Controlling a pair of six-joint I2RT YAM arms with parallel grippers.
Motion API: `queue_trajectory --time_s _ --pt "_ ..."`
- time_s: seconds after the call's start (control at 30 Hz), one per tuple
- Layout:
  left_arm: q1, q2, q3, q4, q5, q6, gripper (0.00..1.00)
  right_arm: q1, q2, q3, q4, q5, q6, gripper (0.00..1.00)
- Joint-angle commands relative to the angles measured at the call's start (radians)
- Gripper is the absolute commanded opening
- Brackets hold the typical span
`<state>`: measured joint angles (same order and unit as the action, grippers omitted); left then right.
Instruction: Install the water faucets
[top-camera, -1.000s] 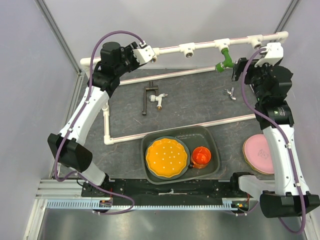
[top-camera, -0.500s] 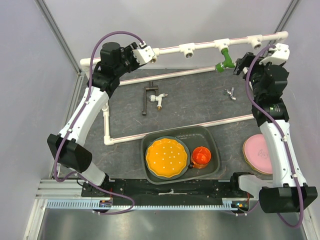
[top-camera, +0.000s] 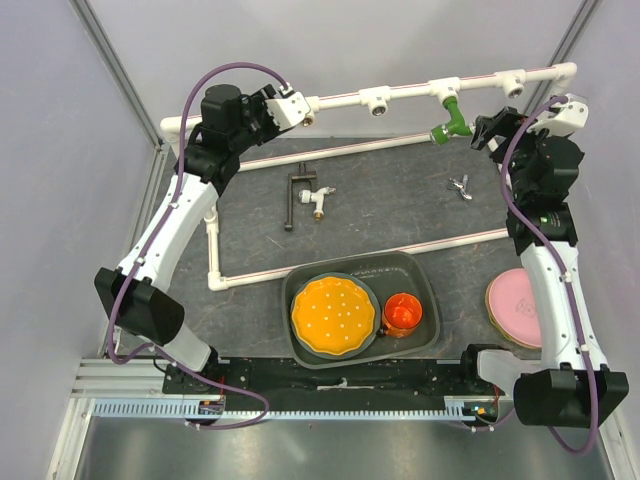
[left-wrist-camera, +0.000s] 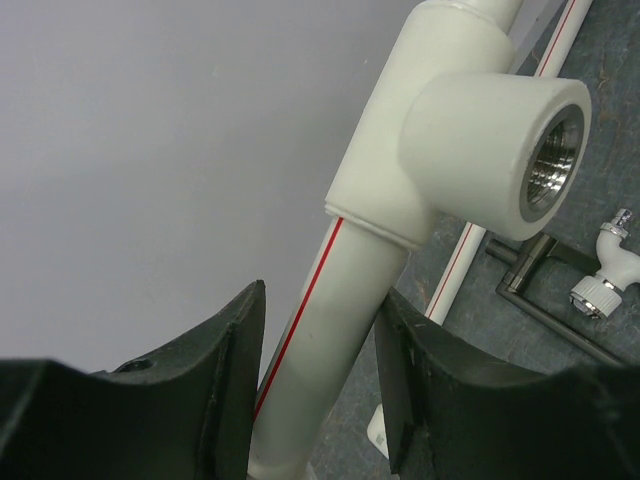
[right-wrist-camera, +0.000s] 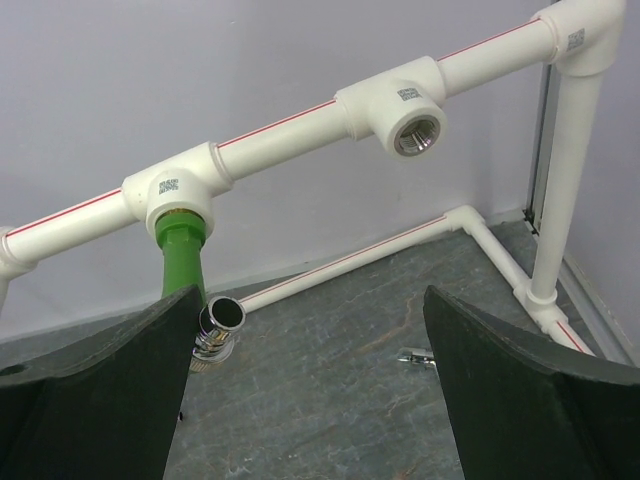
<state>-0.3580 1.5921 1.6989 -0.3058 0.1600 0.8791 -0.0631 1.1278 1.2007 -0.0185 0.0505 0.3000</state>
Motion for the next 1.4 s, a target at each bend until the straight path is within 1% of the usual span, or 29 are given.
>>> queue_trajectory --time_s 0.0,0.03,0.1,0.13,0.17,0.2,0.27,0.33,0.37,0.43,0.47,0.53,0.57,0.6,0.63,0.67,0.7,0.77,0.8,0.83,0.87,0.93,0.97,1.07,1.23,1.3,1.37 --pt "-0.007 -0.029 -0.013 -0.052 -0.004 -0.112 0.02 -0.037 0.010 0.000 -0.118 0.048 -0.113 0.98" --pt "-0.007 -0.029 -0.013 -0.052 -0.004 -0.112 0.02 -0.037 -0.011 0.029 -0.117 0.013 -0.180 0.98" --pt "-0.007 -0.029 -0.015 -0.052 -0.004 -0.112 0.02 -0.032 -0.034 0.068 -0.135 -0.029 -0.246 0.98" --pt "-0.006 -0.027 -0.013 -0.052 -0.005 -0.112 0.02 -0.026 -0.040 0.104 -0.139 -0.078 -0.327 0.98" --pt "-0.007 -0.027 -0.016 -0.052 -0.002 -0.112 0.02 -0.009 -0.046 0.121 -0.156 -0.090 -0.366 0.98" --pt "-0.007 -0.027 -0.015 -0.052 -0.004 -0.112 0.02 0.005 -0.055 0.138 -0.172 -0.090 -0.405 0.98" --pt "-0.007 -0.026 -0.015 -0.052 -0.004 -0.112 0.02 0.057 -0.062 0.186 -0.228 -0.080 -0.540 0.98" --pt "-0.006 -0.029 -0.015 -0.052 -0.002 -0.114 0.02 0.109 -0.068 0.204 -0.254 -0.057 -0.622 0.98" --pt "-0.007 -0.027 -0.015 -0.050 -0.001 -0.112 0.02 0.150 -0.072 0.207 -0.285 -0.025 -0.719 0.98" --pt "-0.007 -0.029 -0.013 -0.049 0.001 -0.114 0.02 0.195 -0.080 0.212 -0.325 -0.002 -0.809 0.98" --pt "-0.006 -0.029 -0.015 -0.050 0.001 -0.114 0.02 0.241 -0.083 0.212 -0.355 0.021 -0.875 0.98" --pt "-0.007 -0.029 -0.016 -0.050 -0.004 -0.112 0.02 0.285 -0.089 0.212 -0.397 0.083 -0.949 0.98" --pt "-0.007 -0.030 -0.016 -0.050 -0.005 -0.112 0.02 0.336 -0.091 0.212 -0.428 0.113 -1.014 0.98" --pt "-0.007 -0.030 -0.016 -0.052 -0.004 -0.114 0.02 0.360 -0.091 0.208 -0.439 0.202 -1.048 0.98" --pt "-0.006 -0.029 -0.016 -0.052 -0.002 -0.114 0.02 0.385 -0.089 0.195 -0.448 0.254 -1.081 0.98" --pt "-0.006 -0.029 -0.015 -0.050 0.003 -0.115 0.02 0.443 -0.085 0.188 -0.454 0.311 -1.120 0.98" --pt "-0.006 -0.027 -0.013 -0.050 0.004 -0.118 0.02 0.471 -0.068 0.180 -0.451 0.447 -1.186 0.98" --pt "-0.009 -0.026 -0.008 -0.052 0.007 -0.120 0.02 0.534 -0.046 0.160 -0.416 0.559 -1.257 0.98" --pt "-0.007 -0.024 -0.008 -0.050 0.010 -0.121 0.02 0.549 -0.024 0.151 -0.390 0.606 -1.332 0.98" --pt "-0.010 -0.026 -0.007 -0.050 0.009 -0.121 0.02 0.563 -0.013 0.128 -0.355 0.694 -1.370 0.98" --pt "-0.009 -0.027 -0.007 -0.050 0.009 -0.121 0.02 0.583 0.000 0.122 -0.290 0.725 -1.406 0.98" --pt "-0.010 -0.026 -0.007 -0.050 0.006 -0.120 0.02 0.591 0.042 0.123 -0.236 0.776 -1.493 0.98" --pt "-0.010 -0.027 -0.007 -0.052 0.003 -0.120 0.02 0.591 0.056 0.128 -0.198 0.779 -1.516 0.98" --pt "-0.010 -0.029 -0.008 -0.050 0.004 -0.120 0.02 0.591 0.124 0.166 -0.155 0.813 -1.579 0.98" --pt "-0.010 -0.030 -0.008 -0.050 0.006 -0.120 0.02 0.577 0.237 0.203 -0.077 0.844 -1.639 0.98" --pt "-0.009 -0.035 -0.015 -0.052 0.004 -0.117 0.02 0.548 0.274 0.209 -0.061 0.848 -1.644 0.98" --pt "-0.010 -0.038 -0.019 -0.050 0.001 -0.114 0.02 0.527 0.288 0.192 0.004 0.844 -1.667 0.98"
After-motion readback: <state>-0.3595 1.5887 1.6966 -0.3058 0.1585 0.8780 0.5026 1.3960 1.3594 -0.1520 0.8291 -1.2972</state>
